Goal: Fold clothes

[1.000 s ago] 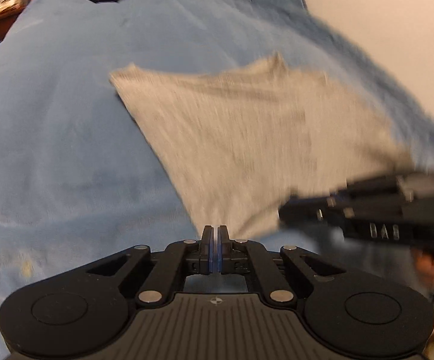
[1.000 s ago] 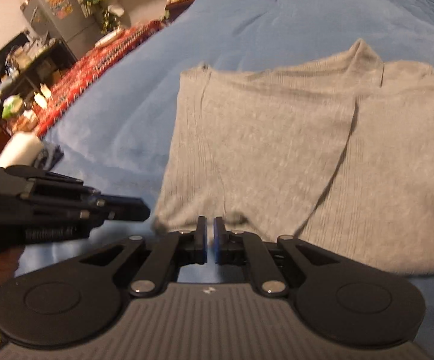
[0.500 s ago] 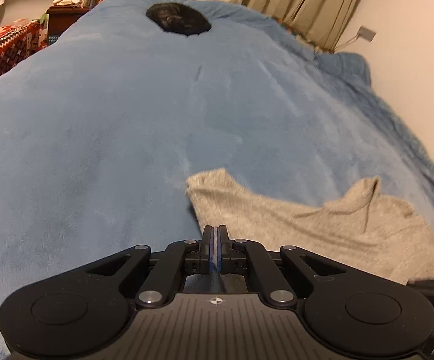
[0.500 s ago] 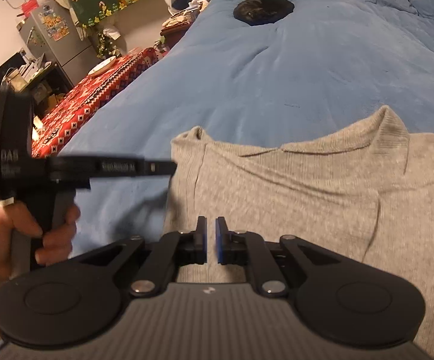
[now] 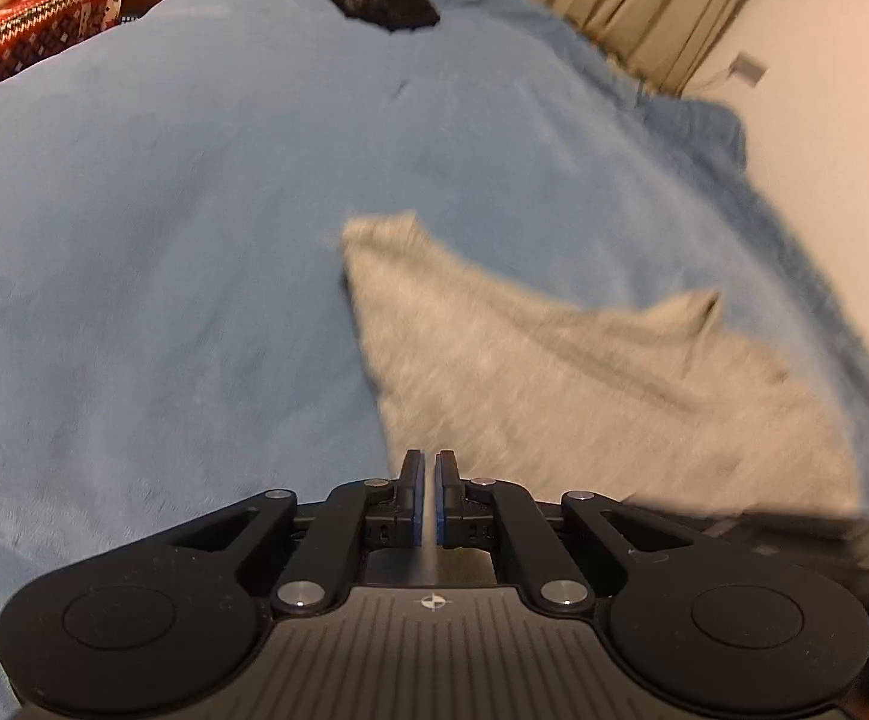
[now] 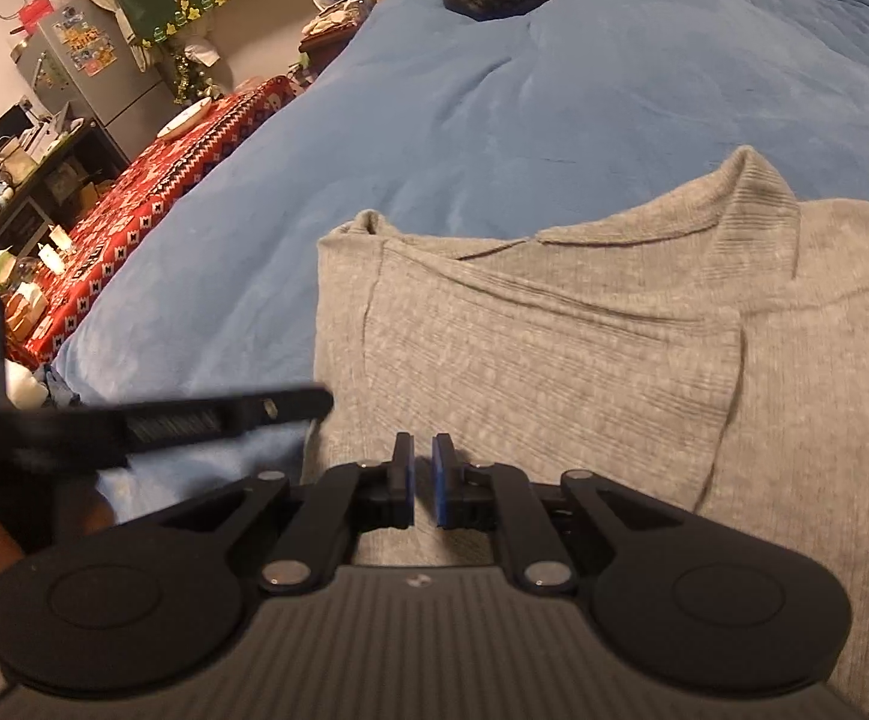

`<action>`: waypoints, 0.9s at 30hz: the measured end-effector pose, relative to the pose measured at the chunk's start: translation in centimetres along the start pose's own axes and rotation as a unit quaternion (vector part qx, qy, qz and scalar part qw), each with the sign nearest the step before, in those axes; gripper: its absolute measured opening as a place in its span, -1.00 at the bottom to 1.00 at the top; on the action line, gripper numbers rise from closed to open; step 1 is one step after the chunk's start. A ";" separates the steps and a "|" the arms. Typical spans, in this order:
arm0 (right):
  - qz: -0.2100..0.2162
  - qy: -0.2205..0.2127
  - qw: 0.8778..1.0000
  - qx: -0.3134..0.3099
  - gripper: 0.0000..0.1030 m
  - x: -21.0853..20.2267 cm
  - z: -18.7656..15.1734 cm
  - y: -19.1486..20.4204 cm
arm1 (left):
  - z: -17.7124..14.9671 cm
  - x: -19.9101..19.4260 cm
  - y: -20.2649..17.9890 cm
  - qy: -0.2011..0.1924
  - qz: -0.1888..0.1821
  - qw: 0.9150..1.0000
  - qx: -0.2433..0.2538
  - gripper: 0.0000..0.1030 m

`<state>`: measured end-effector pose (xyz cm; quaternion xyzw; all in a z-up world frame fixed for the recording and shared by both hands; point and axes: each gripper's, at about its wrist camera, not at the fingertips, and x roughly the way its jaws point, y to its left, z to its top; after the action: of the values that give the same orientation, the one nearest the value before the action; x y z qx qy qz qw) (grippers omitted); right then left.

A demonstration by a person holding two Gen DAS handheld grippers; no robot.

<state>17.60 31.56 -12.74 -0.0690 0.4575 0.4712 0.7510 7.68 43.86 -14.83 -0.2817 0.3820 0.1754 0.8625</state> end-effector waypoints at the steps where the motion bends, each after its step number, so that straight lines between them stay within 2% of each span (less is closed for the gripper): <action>1: -0.001 0.000 1.000 0.000 -0.84 -0.1 -0.1 0.0 | -0.5 0.1 0.3 0.004 0.007 1.000 0.002 -0.91; 4: -0.002 -0.002 1.000 0.000 -0.84 -0.7 -0.4 -0.4 | -0.8 -1.1 1.1 0.003 0.002 1.000 -0.021 -0.93; 7: -0.001 -0.003 1.000 0.001 -0.84 -1.3 -0.9 -0.6 | -0.6 -2.9 1.4 -0.013 -0.035 0.998 -0.053 -0.93; 10: -0.004 0.000 1.000 0.007 -0.84 -1.5 -1.6 -0.8 | -1.0 -3.0 0.5 -0.009 -0.069 0.996 -0.056 -0.93; 13: -0.006 0.003 1.000 0.013 -0.84 -1.8 -2.3 -1.0 | -2.7 -1.7 0.3 0.018 -0.046 0.998 -0.040 -0.92; 18: -0.007 0.003 1.000 0.014 -0.84 -2.9 -3.2 -1.3 | -4.8 -2.5 1.7 0.040 -0.026 0.997 -0.064 -0.93; 22: -0.003 0.003 1.000 0.012 -0.81 -3.9 -4.0 -1.4 | -4.3 -4.3 0.8 0.021 -0.057 0.996 -0.068 -0.92; 27: -0.020 0.026 0.999 0.020 -0.83 -3.9 -6.4 -2.2 | -6.7 -2.0 -0.4 0.054 -0.041 0.997 -0.034 -0.91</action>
<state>14.79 24.45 -14.20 -0.0751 0.4844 0.4450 0.7494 2.85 39.24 -16.80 -0.3350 0.4096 0.1369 0.8374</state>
